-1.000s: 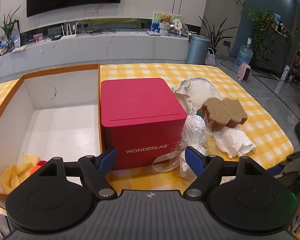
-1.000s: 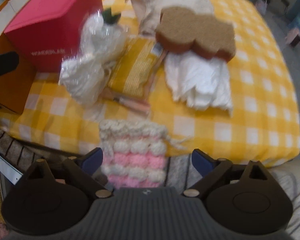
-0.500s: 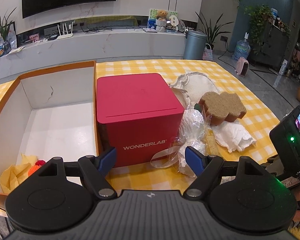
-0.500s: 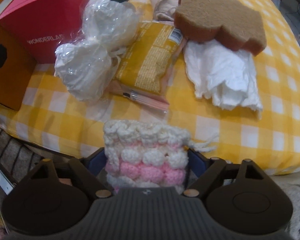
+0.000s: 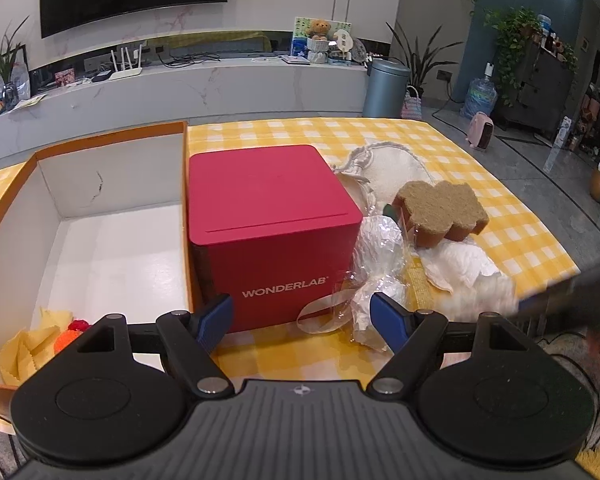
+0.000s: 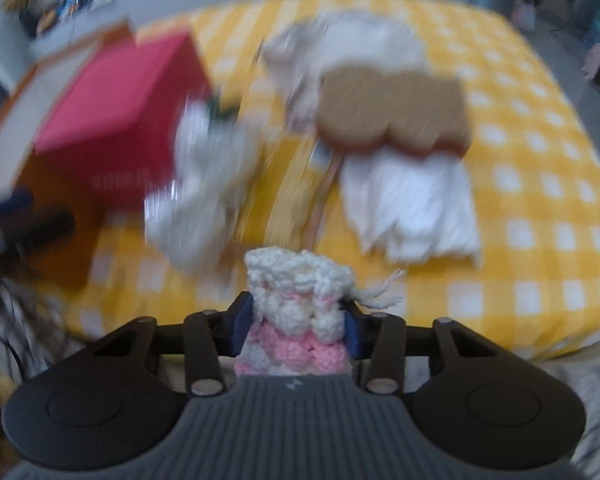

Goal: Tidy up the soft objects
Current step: 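Lift the pink-white crocheted item with the right gripper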

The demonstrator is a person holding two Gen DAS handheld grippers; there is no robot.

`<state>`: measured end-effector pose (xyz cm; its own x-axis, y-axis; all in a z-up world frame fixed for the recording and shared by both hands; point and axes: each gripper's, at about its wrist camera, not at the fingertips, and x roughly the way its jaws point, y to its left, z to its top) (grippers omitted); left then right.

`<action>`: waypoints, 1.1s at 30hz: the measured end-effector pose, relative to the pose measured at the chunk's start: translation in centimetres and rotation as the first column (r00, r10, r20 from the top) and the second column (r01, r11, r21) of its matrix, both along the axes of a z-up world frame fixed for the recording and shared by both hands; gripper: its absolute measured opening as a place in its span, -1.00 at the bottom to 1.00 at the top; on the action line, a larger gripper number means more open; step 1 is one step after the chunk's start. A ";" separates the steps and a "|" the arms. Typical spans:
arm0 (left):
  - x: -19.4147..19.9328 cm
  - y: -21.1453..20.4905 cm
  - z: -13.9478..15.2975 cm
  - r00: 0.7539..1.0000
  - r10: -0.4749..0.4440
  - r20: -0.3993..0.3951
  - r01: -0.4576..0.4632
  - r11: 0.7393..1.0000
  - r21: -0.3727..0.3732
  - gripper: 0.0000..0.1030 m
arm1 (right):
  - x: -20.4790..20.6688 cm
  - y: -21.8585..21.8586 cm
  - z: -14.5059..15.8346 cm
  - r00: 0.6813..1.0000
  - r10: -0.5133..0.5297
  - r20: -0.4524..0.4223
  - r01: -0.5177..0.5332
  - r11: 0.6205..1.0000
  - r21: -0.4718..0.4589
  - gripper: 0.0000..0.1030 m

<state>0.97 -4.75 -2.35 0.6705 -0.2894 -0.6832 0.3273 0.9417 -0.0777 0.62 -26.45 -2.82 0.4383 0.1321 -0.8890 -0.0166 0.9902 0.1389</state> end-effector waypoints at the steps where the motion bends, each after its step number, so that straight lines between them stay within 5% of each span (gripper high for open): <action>1: 0.0 -0.1 0.0 1.000 -0.011 0.003 0.011 1.000 0.007 0.77 | 0.3 -0.2 0.8 0.999 -0.018 0.028 0.018 1.000 0.008 -0.14; 7: 0.1 0.1 -0.3 0.999 -0.049 0.020 0.049 0.998 0.028 0.77 | 1.5 -1.2 4.8 0.973 -0.109 0.205 0.096 0.993 0.074 -0.13; 10: -0.1 -0.4 -0.6 0.997 -0.081 0.017 0.081 0.996 0.029 0.77 | 1.3 -0.5 4.5 0.967 -0.097 0.235 0.104 0.994 -0.020 -0.13; 14: -0.5 -1.4 -1.2 0.991 -0.132 0.023 0.131 0.991 0.035 0.77 | 1.0 -1.6 1.2 0.985 -0.103 0.140 0.114 0.991 -0.072 -0.13; 18: 0.0 -2.3 -1.5 0.997 -0.072 0.031 0.072 0.997 -0.001 0.77 | 1.2 -3.5 -2.0 0.981 -0.184 0.060 0.182 0.982 0.040 -0.13; 33: 0.2 -2.7 -2.3 0.996 -0.089 0.020 0.090 0.996 -0.022 0.77 | 2.7 -3.3 -4.1 0.990 -0.141 -0.004 0.141 0.987 0.078 0.35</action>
